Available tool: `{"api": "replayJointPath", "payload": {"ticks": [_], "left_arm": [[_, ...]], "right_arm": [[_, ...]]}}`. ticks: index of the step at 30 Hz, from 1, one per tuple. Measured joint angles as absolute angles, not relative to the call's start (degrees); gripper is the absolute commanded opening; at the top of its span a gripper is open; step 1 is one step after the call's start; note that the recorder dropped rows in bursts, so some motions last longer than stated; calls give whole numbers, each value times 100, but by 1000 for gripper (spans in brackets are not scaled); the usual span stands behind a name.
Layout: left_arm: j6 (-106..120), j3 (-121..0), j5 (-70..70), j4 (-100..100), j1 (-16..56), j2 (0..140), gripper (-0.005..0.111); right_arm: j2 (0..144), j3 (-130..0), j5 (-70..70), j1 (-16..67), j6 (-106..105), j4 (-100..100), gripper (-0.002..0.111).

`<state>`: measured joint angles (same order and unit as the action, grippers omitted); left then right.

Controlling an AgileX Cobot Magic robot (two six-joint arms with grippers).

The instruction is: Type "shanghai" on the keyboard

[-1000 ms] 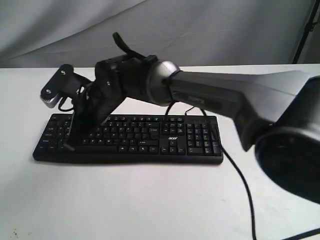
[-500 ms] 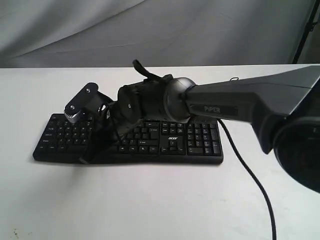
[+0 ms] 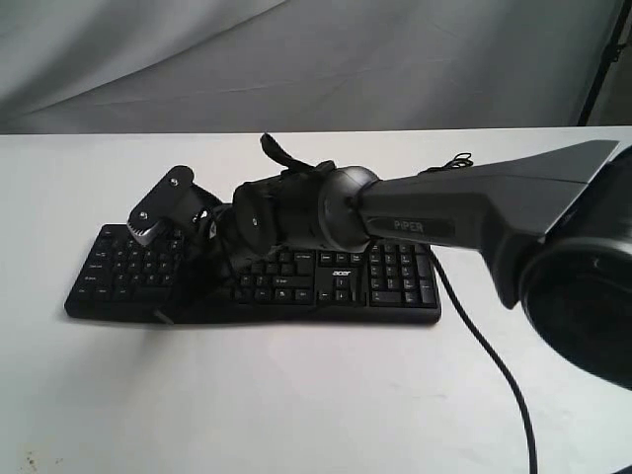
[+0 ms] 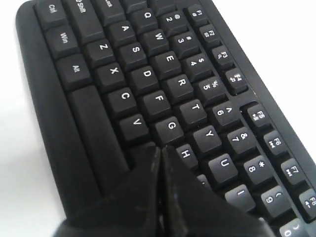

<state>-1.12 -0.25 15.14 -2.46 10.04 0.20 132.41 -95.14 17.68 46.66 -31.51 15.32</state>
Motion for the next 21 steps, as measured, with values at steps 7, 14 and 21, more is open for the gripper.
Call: {"api": "replayJointPath", "payload": {"ticks": [7,14,21], "left_arm": [[-112,-25,1514,-246,1004,20,0],[-112,-25,1514,-246,1004,20,0],[-112,-25,1514,-246,1004,20,0]], "right_arm": [[13241,-9514,1768,4564,-3176,1532,0],[13241,-9514,1789,4528,-3213,1543,0],[13311,-9514,1764,4591,-3213,1576,0]]}}
